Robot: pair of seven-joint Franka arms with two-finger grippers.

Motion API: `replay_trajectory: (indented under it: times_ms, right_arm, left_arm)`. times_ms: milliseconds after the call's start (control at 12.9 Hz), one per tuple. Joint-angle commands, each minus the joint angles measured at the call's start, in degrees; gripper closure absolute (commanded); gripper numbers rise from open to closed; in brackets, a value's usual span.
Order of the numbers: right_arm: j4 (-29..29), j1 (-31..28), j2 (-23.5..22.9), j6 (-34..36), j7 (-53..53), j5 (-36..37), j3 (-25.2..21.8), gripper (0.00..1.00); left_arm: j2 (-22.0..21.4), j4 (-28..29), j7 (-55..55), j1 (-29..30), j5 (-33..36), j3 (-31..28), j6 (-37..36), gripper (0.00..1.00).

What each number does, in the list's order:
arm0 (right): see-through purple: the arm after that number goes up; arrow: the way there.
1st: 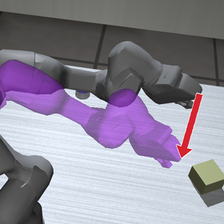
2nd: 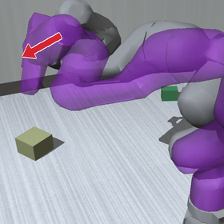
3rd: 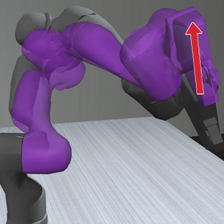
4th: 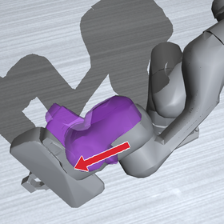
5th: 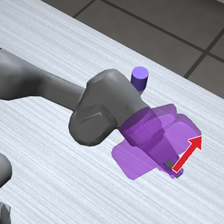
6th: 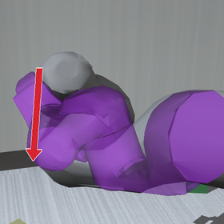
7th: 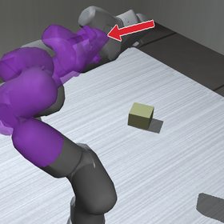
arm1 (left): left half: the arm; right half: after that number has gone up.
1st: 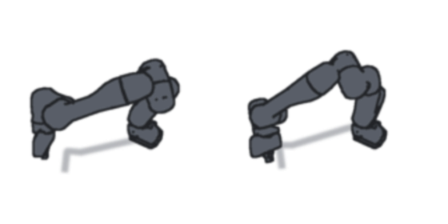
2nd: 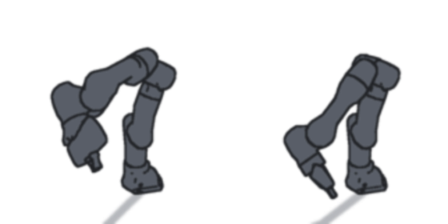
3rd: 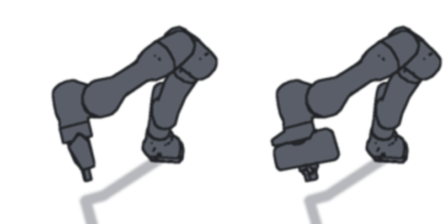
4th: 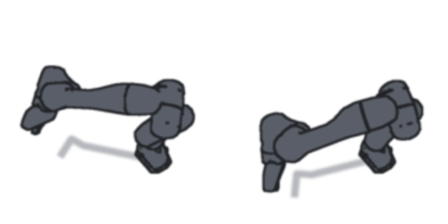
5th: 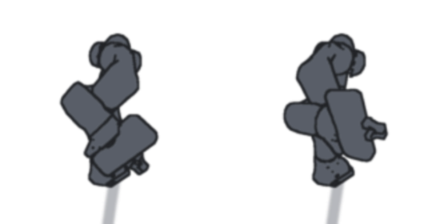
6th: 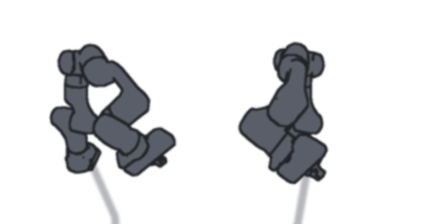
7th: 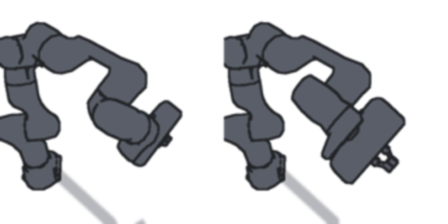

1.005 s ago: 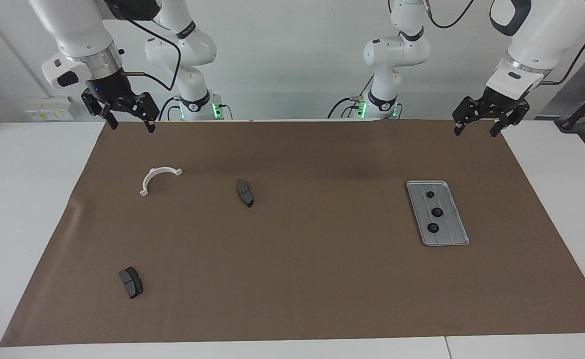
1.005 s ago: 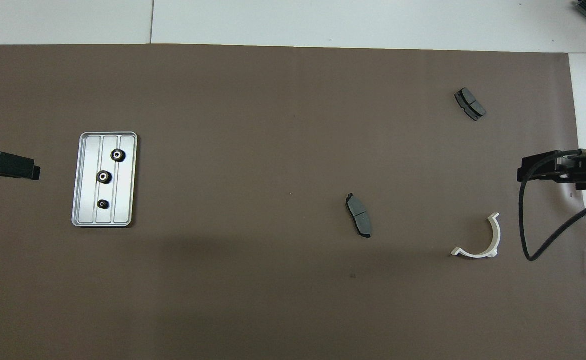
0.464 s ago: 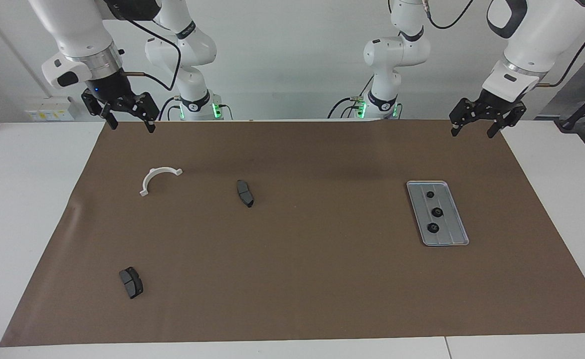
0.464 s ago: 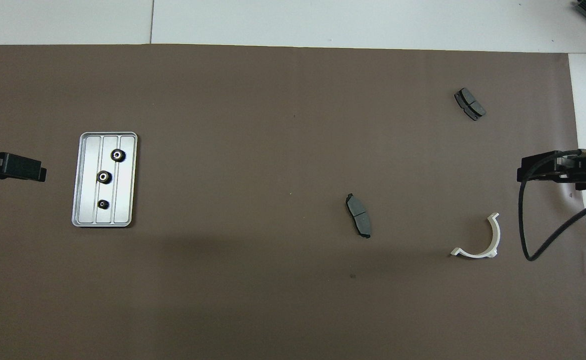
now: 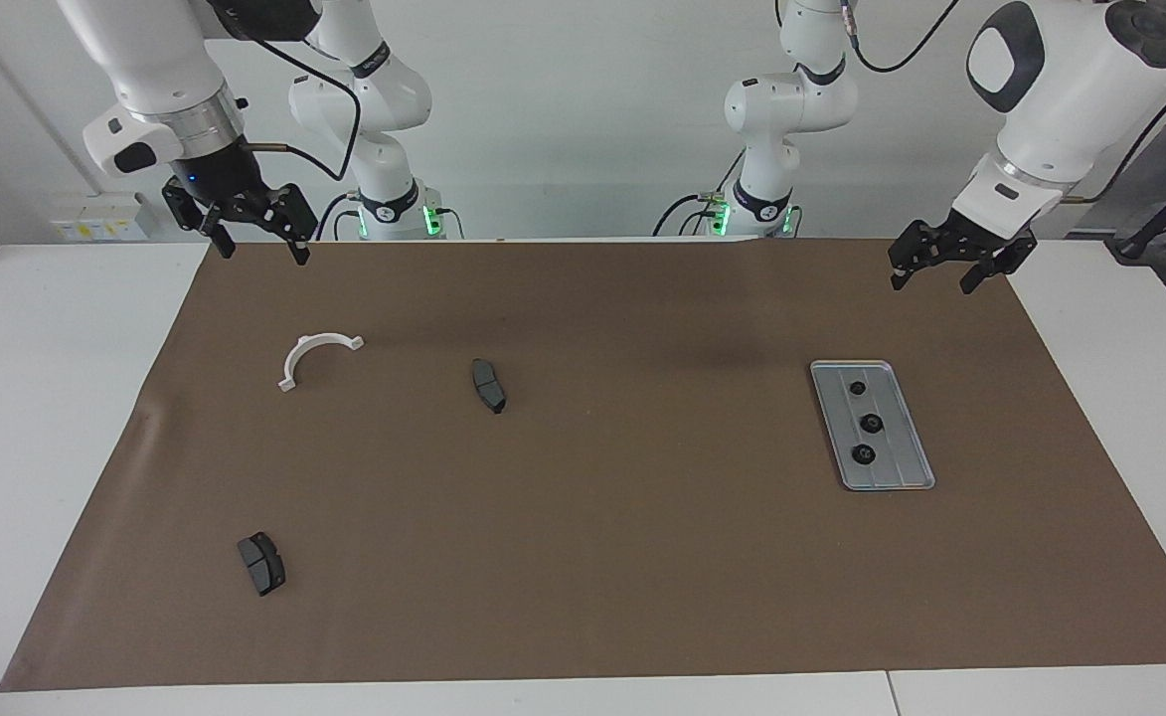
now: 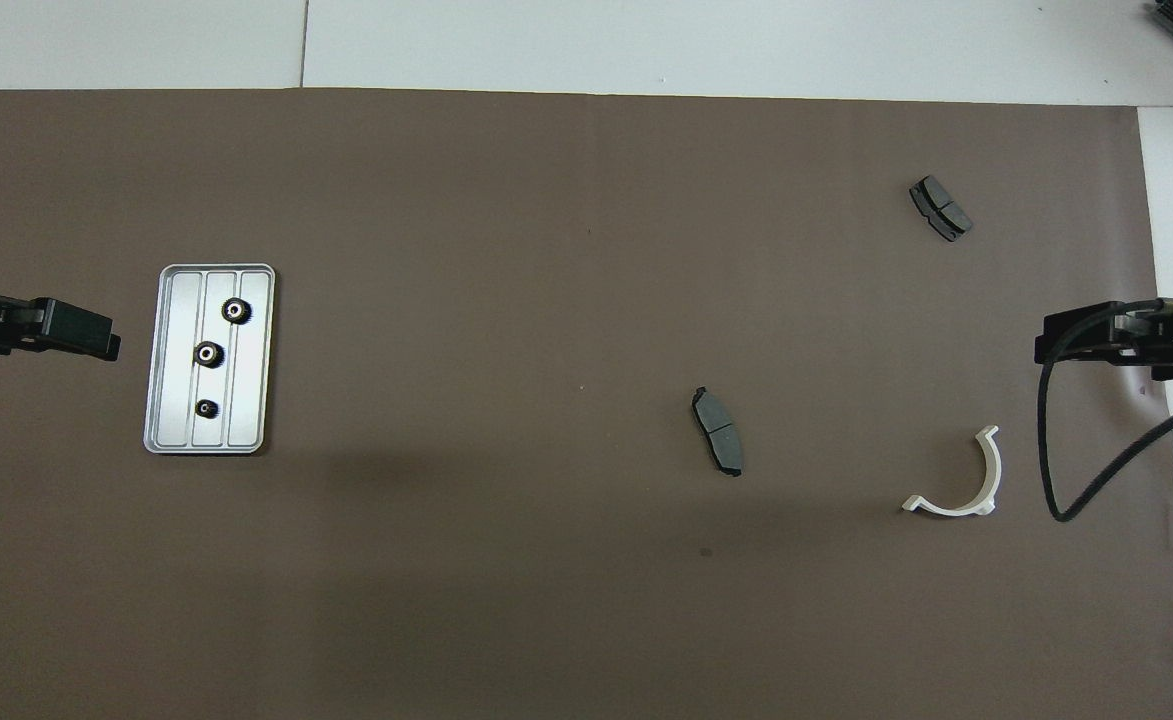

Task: Place bearing gear from tray to pile
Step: 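Reach the left gripper down to a black bearing in the tray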

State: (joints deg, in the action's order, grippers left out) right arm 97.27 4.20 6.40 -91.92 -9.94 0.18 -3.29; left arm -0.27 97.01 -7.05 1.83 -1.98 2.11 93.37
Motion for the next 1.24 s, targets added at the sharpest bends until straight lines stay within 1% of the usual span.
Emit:
replay_trajectory:
  times_ms: [0,232,309,386,541,850,1159]
  right_arm:
    - [0.46,-0.33,0.9,0.86,1.33,-1.68,-0.05,0.0]
    - [0.46,-0.24,0.9,0.86,1.33,-1.68,-0.05,0.0]
    - [0.46,-0.24,0.99,0.86,1.33,-1.68,-0.05,0.0]
    - [0.46,-0.33,0.9,0.86,1.33,-1.68,-0.05,0.0]
    - [0.46,-0.33,0.9,0.86,1.33,-1.68,-0.05,0.0]
    - [0.46,-0.33,0.9,0.86,1.33,-1.68,-0.05,0.0]
    - [0.46,-0.33,0.9,0.86,1.33,-1.68,-0.05,0.0]
  left_arm:
    - [3.77,-2.34,0.1,0.28,-0.83,-0.18,0.94,0.0]
    - [7.37,-1.3,-0.07,0.45,-0.92,-0.18,6.99,0.0]
    - [8.26,-1.21,-0.07,0.71,-0.92,-0.18,7.96,0.0]
    - [8.79,-0.51,-0.07,0.72,-0.92,-0.18,9.54,0.0]
    - [8.53,3.78,-0.25,1.07,-0.92,-0.18,15.16,0.0]
    - [10.02,6.08,-0.42,1.24,-0.83,-0.27,20.26,0.0]
    - [11.87,11.35,-3.15,1.33,-0.83,-0.35,29.22,0.08]
